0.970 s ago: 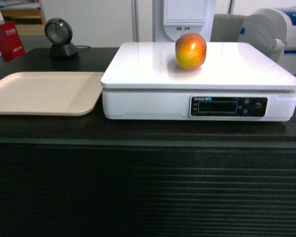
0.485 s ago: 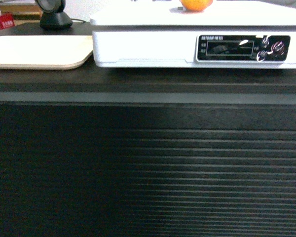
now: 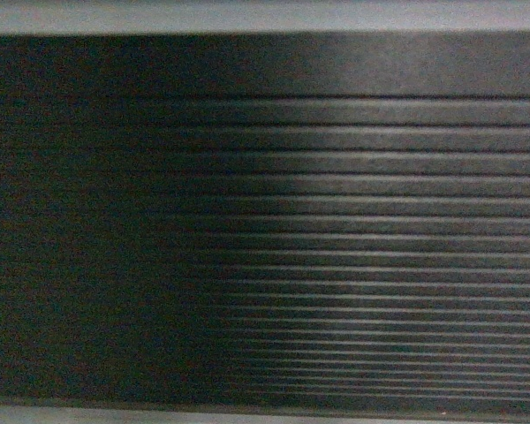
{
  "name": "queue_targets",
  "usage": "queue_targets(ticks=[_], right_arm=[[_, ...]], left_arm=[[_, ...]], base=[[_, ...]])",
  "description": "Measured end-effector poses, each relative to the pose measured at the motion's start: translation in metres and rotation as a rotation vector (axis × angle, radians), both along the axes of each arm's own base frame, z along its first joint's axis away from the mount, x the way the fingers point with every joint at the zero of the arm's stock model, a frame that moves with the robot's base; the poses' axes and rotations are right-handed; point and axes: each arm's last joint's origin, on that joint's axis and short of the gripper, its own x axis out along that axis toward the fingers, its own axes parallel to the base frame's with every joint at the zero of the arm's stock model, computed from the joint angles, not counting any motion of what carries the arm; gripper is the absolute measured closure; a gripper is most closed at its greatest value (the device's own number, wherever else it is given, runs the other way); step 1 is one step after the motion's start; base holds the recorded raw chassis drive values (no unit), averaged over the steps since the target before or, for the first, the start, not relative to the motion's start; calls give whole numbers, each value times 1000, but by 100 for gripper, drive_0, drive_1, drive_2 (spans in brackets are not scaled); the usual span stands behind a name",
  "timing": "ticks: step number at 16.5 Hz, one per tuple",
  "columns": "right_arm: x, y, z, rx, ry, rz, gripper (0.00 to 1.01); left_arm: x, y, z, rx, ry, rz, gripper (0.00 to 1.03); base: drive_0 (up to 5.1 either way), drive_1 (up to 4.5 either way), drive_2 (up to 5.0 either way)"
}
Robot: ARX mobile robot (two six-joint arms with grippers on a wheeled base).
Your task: Place dark red mango on scale at checkout
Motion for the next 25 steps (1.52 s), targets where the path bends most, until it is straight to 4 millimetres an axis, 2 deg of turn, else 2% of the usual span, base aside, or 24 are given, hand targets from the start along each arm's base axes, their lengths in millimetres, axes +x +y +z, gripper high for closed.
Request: queue_targets(ticks=[25], right_arm=[[0,0,0,0,1,0,3]], left_arm=[[0,0,0,0,3,0,5]], base=[[0,0,0]])
